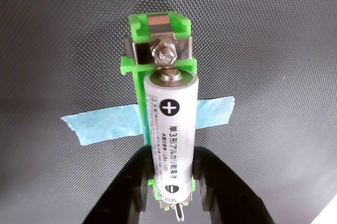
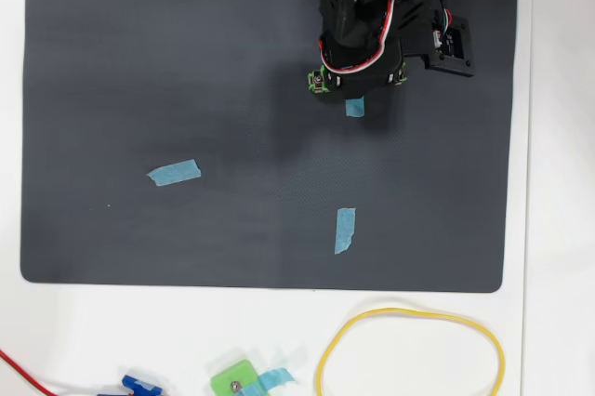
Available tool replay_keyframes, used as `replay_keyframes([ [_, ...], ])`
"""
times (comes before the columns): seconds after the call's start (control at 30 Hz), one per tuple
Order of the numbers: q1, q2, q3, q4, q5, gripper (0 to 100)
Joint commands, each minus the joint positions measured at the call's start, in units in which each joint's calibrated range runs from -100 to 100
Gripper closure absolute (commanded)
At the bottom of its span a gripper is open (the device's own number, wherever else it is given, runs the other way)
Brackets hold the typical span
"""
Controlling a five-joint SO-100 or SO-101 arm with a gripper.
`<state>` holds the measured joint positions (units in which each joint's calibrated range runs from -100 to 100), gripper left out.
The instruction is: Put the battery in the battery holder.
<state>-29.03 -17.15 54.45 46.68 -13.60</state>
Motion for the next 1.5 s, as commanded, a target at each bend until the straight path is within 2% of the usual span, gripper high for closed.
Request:
replay_keyframes([
  [0.0,0.7,0.0,-0.7,-1.1,0.0,100],
  [0.13,0.6,0.0,-0.5,-1.1,-0.3,94],
  [0.17,0.6,0.0,-0.4,-1.0,-0.4,90],
  [0.2,0.6,0.0,-0.3,-0.7,-0.5,81],
  [0.3,0.7,0.0,-0.3,-0.6,-0.4,71],
  [0.43,0.7,0.0,-0.3,-0.5,-0.4,65],
  [0.6,0.7,0.0,-0.3,-0.4,-0.1,66],
  [0.73,0.7,0.0,-0.3,-0.4,-0.1,78],
  [0.8,0.7,0.0,-0.3,-1.0,-0.1,88],
  [0.93,0.7,0.0,-0.3,-1.0,-0.1,99],
  [1.47,0.7,0.0,-0.3,-1.0,0.0,100],
])
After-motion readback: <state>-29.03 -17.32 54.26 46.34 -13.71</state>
